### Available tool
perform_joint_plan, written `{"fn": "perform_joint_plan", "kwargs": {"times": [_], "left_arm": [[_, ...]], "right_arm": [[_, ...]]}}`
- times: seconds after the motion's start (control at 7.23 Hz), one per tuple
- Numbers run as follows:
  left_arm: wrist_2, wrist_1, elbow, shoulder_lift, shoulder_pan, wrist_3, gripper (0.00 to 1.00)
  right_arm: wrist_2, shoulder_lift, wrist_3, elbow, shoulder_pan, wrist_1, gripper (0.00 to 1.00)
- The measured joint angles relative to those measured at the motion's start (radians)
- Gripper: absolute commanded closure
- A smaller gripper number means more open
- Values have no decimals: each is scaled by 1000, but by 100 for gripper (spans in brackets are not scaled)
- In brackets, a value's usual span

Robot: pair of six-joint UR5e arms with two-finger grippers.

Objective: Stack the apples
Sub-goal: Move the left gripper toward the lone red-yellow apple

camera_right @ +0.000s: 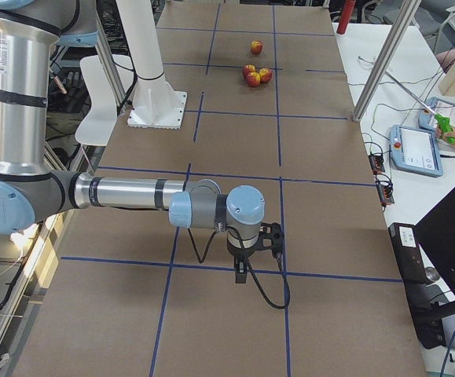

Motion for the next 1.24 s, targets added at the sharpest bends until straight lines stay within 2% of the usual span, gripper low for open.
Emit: {"fn": "perform_joint_plan", "kwargs": {"times": [0.55,0.83,1.24], "left_arm": [[4,-6,-3,6,8,44,0],[-5,-117,14,15,45,-17,0],[-4,-430,4,14,336,-530,0]], "right_arm": [[0,0,0,0,0,0,0],[0,0,0,-1,0,0,0],[1,0,0,-1,0,0,0]]}}
